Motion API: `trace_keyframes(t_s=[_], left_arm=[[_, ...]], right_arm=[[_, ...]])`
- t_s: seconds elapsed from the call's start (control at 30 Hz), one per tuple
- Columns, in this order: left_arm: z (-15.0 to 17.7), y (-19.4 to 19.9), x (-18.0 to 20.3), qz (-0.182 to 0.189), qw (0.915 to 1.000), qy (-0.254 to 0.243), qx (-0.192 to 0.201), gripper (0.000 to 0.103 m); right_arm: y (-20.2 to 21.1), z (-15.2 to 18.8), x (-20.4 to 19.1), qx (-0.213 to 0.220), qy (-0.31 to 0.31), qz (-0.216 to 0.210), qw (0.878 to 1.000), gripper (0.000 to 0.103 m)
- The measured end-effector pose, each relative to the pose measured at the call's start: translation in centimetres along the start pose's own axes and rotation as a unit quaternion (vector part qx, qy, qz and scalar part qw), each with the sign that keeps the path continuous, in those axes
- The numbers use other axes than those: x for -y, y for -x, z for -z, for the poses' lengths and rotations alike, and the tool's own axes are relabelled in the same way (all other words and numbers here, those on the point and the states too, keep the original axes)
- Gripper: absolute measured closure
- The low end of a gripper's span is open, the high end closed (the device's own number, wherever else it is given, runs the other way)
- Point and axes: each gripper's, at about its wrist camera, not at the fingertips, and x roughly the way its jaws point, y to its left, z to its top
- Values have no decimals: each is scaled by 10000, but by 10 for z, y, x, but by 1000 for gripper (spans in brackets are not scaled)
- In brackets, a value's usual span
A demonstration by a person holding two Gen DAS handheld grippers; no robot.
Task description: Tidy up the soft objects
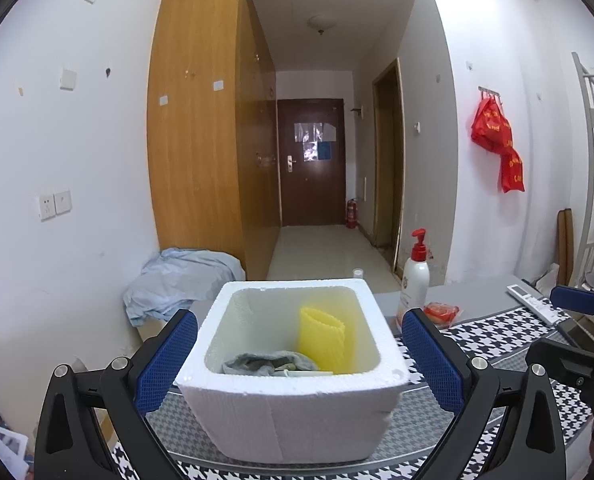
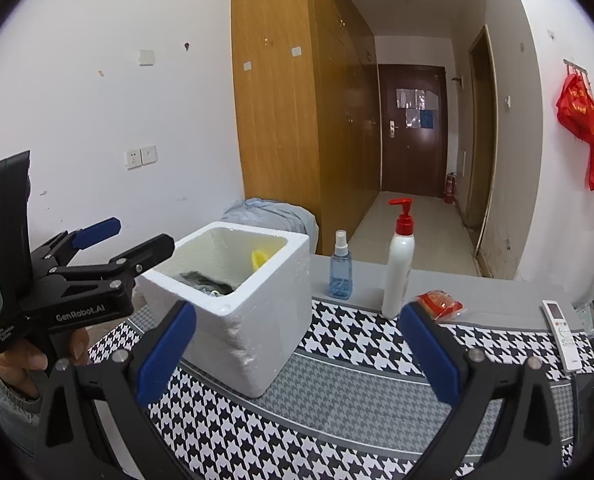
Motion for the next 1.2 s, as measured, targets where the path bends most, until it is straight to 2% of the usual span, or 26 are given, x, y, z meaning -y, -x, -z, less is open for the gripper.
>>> trace_keyframes(t_s=[0.37, 0.73, 0.87, 1.2], left_arm=[[0, 28, 5, 113, 9998, 58, 134, 1], [4, 63, 8, 247, 9986, 136, 437, 1], [8, 73, 7, 372, 9977, 200, 536, 1], [26, 82, 12, 403, 9962, 174, 757, 1]], right_arm=[[22, 3, -4, 142, 6, 68, 9999, 0], [46, 12, -11, 388, 76, 85, 9992, 0], [49, 17, -14, 445, 148, 71, 9989, 0], [53, 33, -15, 613, 147, 53, 9980, 0]])
